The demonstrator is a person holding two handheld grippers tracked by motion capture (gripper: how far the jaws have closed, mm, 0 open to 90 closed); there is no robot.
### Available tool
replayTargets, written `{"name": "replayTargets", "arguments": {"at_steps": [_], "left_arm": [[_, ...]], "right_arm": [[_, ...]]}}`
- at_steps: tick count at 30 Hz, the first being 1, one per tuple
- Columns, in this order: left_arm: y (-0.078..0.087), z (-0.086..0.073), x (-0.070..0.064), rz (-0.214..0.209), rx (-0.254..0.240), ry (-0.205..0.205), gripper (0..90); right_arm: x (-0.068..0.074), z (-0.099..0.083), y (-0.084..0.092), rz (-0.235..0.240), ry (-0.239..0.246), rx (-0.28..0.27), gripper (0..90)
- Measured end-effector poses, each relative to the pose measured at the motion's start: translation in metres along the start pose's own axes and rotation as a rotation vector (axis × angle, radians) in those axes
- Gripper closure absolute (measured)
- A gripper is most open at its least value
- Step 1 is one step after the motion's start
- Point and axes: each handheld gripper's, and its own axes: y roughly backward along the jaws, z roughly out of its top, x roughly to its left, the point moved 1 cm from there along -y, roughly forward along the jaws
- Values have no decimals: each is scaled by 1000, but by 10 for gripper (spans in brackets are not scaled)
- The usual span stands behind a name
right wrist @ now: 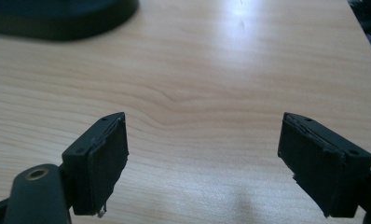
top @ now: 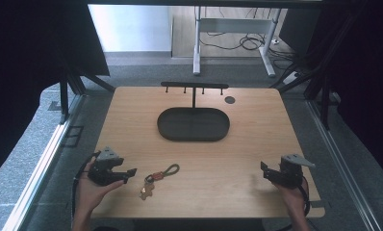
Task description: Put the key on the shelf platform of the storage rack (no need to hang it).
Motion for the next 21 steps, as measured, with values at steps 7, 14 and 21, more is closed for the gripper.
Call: {"name": "replayTargets", "arguments": {"at_steps": [7, 14, 21], "left_arm": [[1, -1, -1, 20, -13, 10, 327], [-2, 1, -10, 9, 18, 28, 328], [4, 15, -18, -31, 38, 4, 324]], "right_arm": [[-1, 2, 7, 109, -70, -45, 191], [1, 1, 6, 142, -28, -35, 203], [-8, -4, 9, 143, -32, -43, 211]]}}
